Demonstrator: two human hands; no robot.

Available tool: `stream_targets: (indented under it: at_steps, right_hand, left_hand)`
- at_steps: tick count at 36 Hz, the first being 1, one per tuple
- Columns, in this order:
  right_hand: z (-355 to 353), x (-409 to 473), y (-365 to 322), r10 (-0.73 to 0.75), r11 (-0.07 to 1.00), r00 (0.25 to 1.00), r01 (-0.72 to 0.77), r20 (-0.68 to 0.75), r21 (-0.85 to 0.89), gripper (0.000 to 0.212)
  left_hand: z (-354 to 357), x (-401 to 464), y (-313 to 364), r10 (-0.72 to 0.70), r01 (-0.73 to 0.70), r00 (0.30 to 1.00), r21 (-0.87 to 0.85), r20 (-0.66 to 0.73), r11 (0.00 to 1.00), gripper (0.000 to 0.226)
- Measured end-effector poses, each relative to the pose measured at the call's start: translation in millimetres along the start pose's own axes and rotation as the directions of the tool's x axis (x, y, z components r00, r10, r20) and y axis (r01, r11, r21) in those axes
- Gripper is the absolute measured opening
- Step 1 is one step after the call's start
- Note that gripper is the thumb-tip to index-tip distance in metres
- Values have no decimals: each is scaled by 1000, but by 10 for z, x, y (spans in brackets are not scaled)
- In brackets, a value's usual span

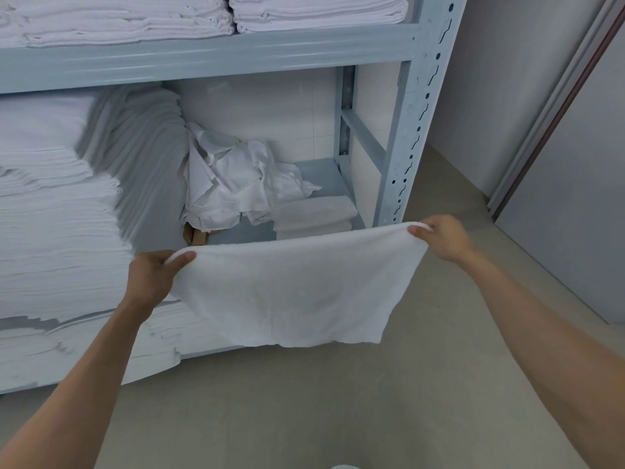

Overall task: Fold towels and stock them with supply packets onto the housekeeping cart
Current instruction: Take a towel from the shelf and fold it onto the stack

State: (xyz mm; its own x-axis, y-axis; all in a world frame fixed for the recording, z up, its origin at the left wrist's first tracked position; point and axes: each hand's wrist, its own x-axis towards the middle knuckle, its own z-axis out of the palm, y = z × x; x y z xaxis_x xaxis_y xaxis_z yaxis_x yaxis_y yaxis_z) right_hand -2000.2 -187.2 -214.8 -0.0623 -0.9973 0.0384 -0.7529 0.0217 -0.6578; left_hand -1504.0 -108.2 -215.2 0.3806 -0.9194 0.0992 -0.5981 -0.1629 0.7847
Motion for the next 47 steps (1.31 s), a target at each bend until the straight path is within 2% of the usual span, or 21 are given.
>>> stream_targets:
  at_steps: [2,4,6,8,11,14,18,24,29,32,36,41,47]
  right_hand:
    - [1,27,-8,60,986,998,-56,-17,155,48]
    - [45,55,-22,137,915,990,-115,-28,387,49]
    - [143,105,-41,222,868,974,-178,-41,464,51]
    - [285,123,-67,274,896,962,-246,-23,369,51]
    - [464,148,-91,324,922,944,-299,-68,245,45]
    - [588,107,-130,333,914,942,-313,-37,258,36]
    - [691,-25,-265,314,911,947,-320,64,262,37]
    - [853,-328,-755,212,908,952,-275,220,315,37]
    - [1044,-584,-1167,140,895,951,-240,274,376,33]
    - [1142,-720,-1330,89,896,951,-206,295,393,38]
    - [1252,-855,-1415,53,893,952,-181,303,412,43]
    - [1295,-907,-1322,26,897,963,-141,268,420,37]
    - [1341,-950,-1243,19,901,949,-153,316,406,31]
  left_hand:
    - [-31,13,14,-49,47,999,-164,-4,985,18]
    - [-47,49,36,-139,126,990,-330,-16,936,14]
    - [-13,104,39,-232,208,973,-388,-15,898,16]
    - [62,124,26,-262,249,965,-293,-7,923,18]
    - [175,114,46,-257,243,965,-201,-50,949,20]
    - [266,61,53,-249,239,966,-131,-66,962,27]
    - [336,-1,154,-231,233,972,-49,40,971,27]
    - [607,-217,514,-207,224,958,-69,197,972,22]
    - [857,-443,786,-128,161,953,-102,273,982,24]
    - [927,-556,894,-66,102,953,-106,296,989,26]
    - [1001,-688,963,8,22,945,-89,326,996,29]
    - [1036,-783,943,28,17,925,-115,378,993,16]
    - [1109,-861,965,86,-87,894,-18,441,996,22]
